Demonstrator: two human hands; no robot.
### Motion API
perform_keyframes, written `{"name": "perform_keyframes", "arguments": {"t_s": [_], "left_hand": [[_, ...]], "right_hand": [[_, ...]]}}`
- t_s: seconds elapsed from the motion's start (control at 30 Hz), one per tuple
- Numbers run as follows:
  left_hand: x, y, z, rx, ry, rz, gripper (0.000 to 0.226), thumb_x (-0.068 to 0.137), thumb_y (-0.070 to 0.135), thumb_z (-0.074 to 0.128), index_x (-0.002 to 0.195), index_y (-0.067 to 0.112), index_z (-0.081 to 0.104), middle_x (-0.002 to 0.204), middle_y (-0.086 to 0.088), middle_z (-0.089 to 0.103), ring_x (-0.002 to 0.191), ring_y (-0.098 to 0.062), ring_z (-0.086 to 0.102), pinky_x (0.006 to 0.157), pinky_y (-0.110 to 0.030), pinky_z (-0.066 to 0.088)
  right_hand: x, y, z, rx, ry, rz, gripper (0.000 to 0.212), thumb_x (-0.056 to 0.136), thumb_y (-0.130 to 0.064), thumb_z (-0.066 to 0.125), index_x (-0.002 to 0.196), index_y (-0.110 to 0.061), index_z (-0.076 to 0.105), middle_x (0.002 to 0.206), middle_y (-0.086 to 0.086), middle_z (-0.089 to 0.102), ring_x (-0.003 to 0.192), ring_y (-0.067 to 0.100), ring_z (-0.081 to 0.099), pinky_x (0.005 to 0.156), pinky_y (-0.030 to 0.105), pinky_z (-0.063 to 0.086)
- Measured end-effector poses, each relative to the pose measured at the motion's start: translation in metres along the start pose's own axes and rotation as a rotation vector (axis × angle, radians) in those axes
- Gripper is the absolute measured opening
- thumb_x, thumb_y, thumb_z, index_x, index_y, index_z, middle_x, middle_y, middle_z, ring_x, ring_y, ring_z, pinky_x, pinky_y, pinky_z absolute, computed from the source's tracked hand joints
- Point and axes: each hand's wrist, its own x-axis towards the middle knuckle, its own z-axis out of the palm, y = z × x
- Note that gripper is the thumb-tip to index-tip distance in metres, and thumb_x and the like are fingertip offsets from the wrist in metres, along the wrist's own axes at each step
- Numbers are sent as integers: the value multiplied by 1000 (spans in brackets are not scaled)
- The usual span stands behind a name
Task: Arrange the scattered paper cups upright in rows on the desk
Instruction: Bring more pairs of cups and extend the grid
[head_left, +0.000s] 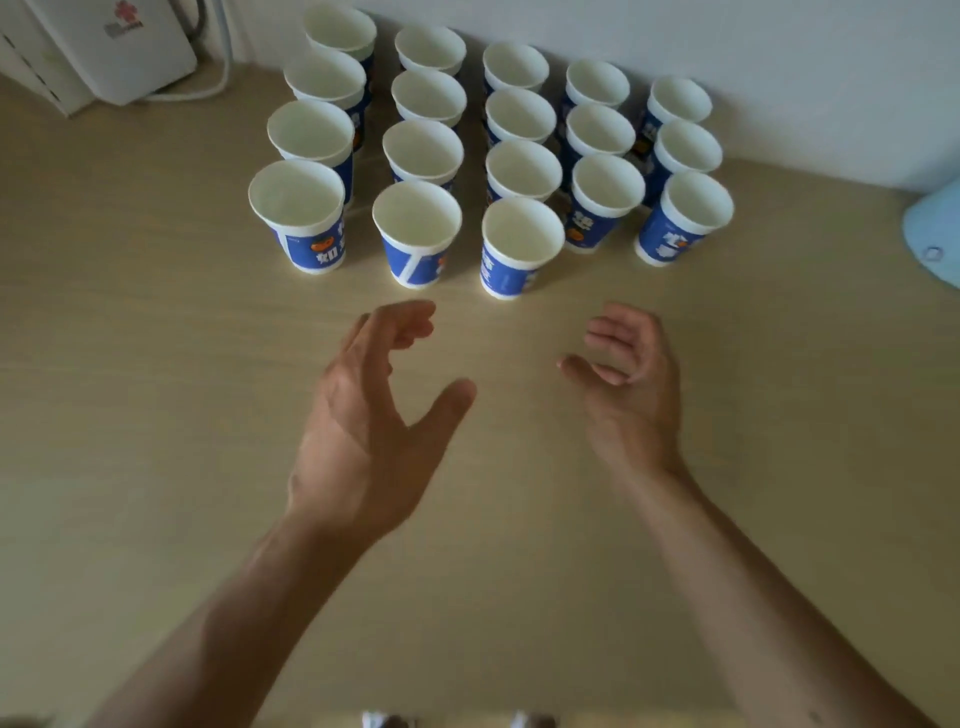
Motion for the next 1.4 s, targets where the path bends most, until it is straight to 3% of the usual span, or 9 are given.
{"name": "perform_keyframes", "arguments": {"t_s": [0.07,0.23,0.37,0.47,0.57,0.73,1.07,1.27,1.4], "left_hand": [[-10,20,-8,-19,-18,-14,52,82,24,79,129,20,58,121,7,65,110,-6,60,93,-25,48],[-43,84,-33,-64,-29,-9,46,84,21,79,125,19,58,120,8,67,109,-7,61,91,-25,48],[-71,141,-44,-96,-48,1,44,84,21,78,124,18,60,118,8,67,107,-6,61,90,-23,48],[-100,183,-42,-130,-67,-14,44,85,22,78,126,20,61,118,9,67,108,-3,60,90,-19,48],[-131,220,-32,-167,-59,-9,43,86,20,78,125,17,61,118,8,67,110,-7,62,93,-29,51],[-169,279,-4,-211,-60,24,37,87,19,77,121,17,62,116,8,67,110,-9,63,94,-34,53],[-232,370,85,-255,-125,114,32,88,18,76,118,19,64,113,11,69,109,-6,64,93,-37,55],[-260,412,148,-240,-233,152,32,88,17,76,117,20,65,111,11,70,106,-3,65,90,-33,55],[-257,439,192,-219,-307,174,31,87,16,77,116,19,66,111,10,71,105,-3,65,89,-31,55]], "right_hand": [[-28,-22,-19,-16,3,33,51,82,3,78,121,-21,55,115,-3,64,106,8,64,88,27,54],[-78,-76,-75,2,52,79,48,84,0,78,115,-30,56,111,-9,65,102,2,65,80,11,49],[-102,-109,-119,25,65,98,41,84,0,78,106,-30,61,105,-8,69,87,-6,68,81,16,52],[-120,-123,-151,58,89,96,35,84,5,76,107,-19,64,102,1,70,80,-9,68,73,10,51],[-136,-136,-187,105,117,95,34,83,8,75,107,-13,64,101,4,69,78,-11,68,70,6,49],[-156,-149,-250,209,132,80,29,86,3,75,101,-20,65,100,6,70,78,-9,68,75,11,52],[-175,-143,-392,239,176,4,24,86,0,77,104,-13,67,97,3,71,76,-9,66,72,9,50],[-184,-130,-473,286,266,65,23,86,-5,78,106,-12,69,101,4,73,89,12,69,76,14,51],[-182,-109,-518,275,324,97,22,86,-9,78,105,-17,70,100,0,74,89,5,70,75,12,51]]}}
